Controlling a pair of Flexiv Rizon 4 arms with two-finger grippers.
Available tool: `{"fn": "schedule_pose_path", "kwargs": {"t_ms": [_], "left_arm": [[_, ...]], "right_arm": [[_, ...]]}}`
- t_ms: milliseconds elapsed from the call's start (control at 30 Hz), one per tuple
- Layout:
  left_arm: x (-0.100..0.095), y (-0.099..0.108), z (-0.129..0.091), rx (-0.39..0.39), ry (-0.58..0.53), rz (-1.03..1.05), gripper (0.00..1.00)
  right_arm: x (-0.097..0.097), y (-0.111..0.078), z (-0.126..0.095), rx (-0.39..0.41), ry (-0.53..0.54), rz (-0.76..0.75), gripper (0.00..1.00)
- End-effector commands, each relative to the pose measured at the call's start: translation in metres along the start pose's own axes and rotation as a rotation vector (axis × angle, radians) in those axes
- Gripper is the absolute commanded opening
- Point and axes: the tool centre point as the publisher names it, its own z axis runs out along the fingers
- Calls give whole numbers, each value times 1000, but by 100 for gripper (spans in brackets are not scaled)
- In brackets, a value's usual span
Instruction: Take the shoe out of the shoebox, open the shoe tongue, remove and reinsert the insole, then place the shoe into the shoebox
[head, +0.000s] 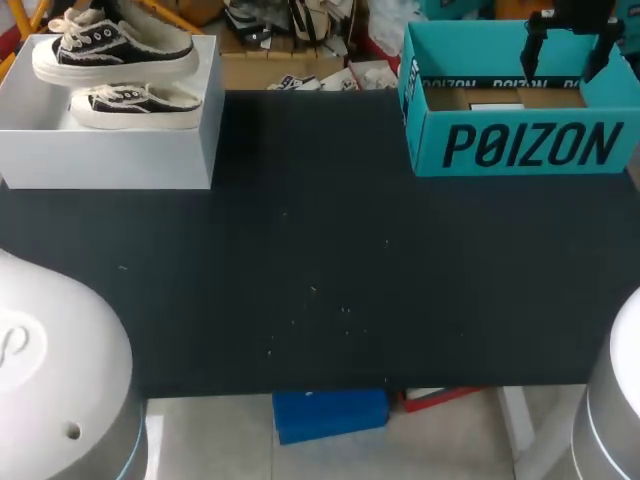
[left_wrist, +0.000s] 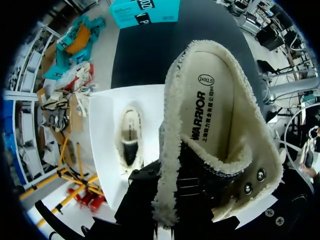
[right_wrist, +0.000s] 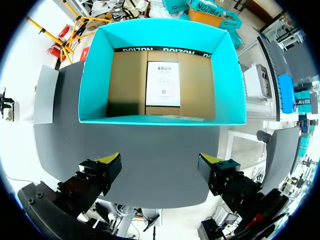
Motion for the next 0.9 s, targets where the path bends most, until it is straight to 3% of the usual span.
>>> {"fn": "schedule_pose_path", "kwargs": {"t_ms": [33,467,733,900], "left_arm": [[56,-27,-30,-23,-76,-25,0],[147,-147,-20,-61,-78,-45,0],[189,-212,15,-35,-37,5,0],[204,-238,40,-42,-8,23,0]], "right_arm": [[0,0,0,0,0,0,100],[0,0,0,0,0,0,100],[0,0,0,0,0,0,100],[0,0,0,0,0,0,100]]}}
